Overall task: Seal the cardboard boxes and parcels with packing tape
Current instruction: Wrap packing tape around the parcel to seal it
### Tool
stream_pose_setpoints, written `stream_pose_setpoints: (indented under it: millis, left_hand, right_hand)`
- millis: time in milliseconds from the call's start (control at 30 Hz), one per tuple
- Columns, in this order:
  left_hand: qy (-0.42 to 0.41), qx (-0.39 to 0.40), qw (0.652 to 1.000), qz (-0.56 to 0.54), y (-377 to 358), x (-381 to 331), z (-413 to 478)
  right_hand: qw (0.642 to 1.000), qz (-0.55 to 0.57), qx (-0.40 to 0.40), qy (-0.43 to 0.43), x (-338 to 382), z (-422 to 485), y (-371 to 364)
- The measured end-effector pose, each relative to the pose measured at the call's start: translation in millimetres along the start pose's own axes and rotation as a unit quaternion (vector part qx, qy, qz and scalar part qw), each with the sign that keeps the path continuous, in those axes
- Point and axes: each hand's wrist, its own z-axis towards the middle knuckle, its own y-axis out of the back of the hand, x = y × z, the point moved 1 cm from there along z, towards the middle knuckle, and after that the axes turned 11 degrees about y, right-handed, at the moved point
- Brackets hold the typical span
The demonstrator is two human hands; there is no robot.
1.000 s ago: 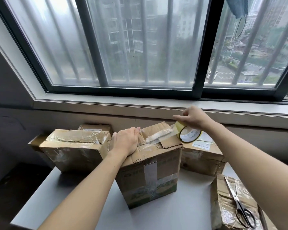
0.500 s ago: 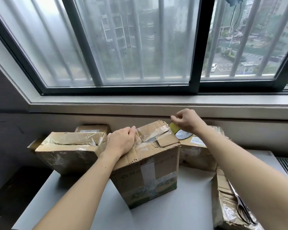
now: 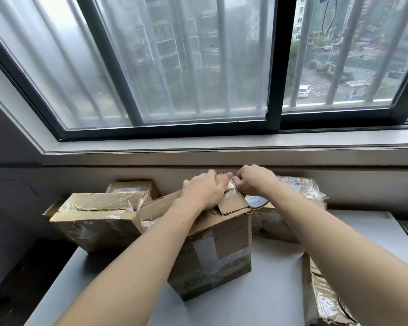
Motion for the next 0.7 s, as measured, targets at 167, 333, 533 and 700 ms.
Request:
stream_pose_setpoints:
  millis: [167,333,533,700]
  left_hand:
    - [0.000,-0.013,1.000,0.024,-10,-13,6]
    - [-0.026,-0.105,0.994,0.032,-15,-7,-5]
    - [-0.019,-0.013,0.999,0.029,-6,-5,-1]
    - [0.006,0.016,0.999,0.027,-3,3,-6]
  right_hand:
    - [1.000,-0.005,0.009,0.020,8,-10,-14]
    - [0.998,0.057,0.009,0.019,2,-18,-21]
    - [0.969,0.243,-0.030,0.030,-19,-32,-22]
    - [0.880,0.470,-0.048,0.040,-29,-50,-41]
